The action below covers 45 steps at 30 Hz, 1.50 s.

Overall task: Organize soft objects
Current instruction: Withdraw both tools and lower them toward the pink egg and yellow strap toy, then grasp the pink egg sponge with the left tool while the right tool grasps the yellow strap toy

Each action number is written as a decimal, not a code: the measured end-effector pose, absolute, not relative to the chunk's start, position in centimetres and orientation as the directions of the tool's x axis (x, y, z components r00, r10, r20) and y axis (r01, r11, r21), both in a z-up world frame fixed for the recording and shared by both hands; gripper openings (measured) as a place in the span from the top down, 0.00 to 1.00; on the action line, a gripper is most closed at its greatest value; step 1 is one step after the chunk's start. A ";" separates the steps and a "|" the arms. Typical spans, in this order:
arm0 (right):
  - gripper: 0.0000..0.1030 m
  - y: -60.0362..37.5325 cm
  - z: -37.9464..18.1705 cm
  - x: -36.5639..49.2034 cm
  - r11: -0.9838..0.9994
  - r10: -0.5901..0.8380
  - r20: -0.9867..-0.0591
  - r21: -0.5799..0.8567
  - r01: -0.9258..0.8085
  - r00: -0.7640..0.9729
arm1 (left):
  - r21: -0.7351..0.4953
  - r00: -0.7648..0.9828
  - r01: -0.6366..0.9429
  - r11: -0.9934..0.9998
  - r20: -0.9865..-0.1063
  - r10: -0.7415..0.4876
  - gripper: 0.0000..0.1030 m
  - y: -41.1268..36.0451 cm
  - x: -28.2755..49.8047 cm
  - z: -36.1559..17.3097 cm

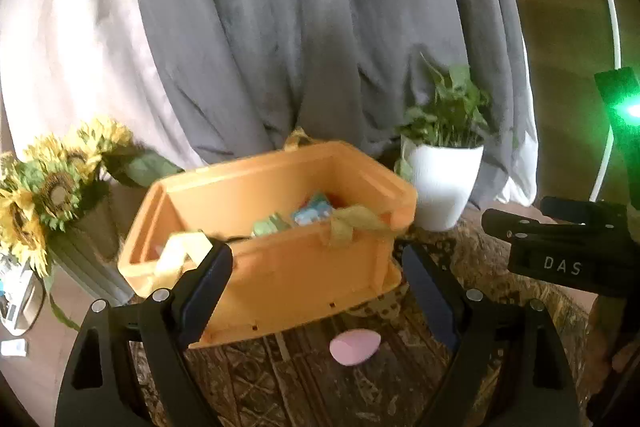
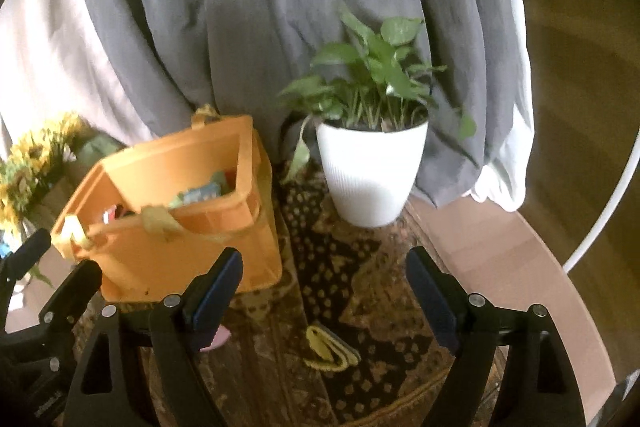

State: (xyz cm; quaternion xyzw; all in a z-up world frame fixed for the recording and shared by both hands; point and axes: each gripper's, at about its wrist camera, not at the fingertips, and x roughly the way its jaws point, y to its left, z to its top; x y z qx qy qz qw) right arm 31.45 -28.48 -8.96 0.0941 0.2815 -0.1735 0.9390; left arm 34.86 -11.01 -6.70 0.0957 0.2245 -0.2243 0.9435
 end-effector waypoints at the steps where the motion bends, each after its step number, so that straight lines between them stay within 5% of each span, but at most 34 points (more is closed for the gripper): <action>1: 0.18 -28.5 -9.2 31.4 0.923 -0.272 -0.568 0.076 0.378 0.777 | 0.078 0.794 0.470 0.879 -0.473 -0.383 0.15 -11.1 34.9 -6.9; 32: 0.20 -29.7 -18.2 33.7 0.932 -0.186 -0.775 0.056 0.358 0.605 | 0.053 0.631 0.549 0.834 -0.681 -0.372 0.16 -13.5 37.3 -15.8; 45: 0.30 -30.2 -20.9 34.7 0.933 -0.173 -0.810 0.048 0.357 0.561 | 0.054 0.599 0.557 0.829 -0.717 -0.355 0.17 -14.4 38.6 -18.5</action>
